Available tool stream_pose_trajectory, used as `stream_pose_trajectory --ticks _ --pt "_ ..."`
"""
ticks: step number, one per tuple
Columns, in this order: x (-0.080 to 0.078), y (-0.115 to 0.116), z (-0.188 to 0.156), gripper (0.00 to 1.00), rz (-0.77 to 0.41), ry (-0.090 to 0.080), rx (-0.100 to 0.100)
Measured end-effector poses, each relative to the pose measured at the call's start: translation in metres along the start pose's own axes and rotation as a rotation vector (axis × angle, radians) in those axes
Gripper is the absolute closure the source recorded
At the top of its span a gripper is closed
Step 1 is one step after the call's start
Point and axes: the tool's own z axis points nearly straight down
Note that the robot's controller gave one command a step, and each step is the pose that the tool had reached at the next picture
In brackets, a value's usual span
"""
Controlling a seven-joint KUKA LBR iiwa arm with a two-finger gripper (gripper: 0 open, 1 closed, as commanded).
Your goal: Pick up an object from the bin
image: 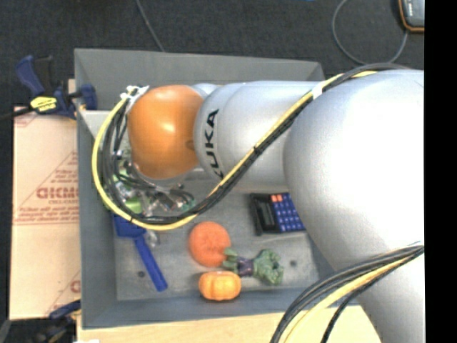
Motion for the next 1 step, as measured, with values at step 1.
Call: stream_pose_trajectory --ticks 1 --pt "-0.0174 -0.0538 0.0275 0.00 -0.363 -0.013 0.011"
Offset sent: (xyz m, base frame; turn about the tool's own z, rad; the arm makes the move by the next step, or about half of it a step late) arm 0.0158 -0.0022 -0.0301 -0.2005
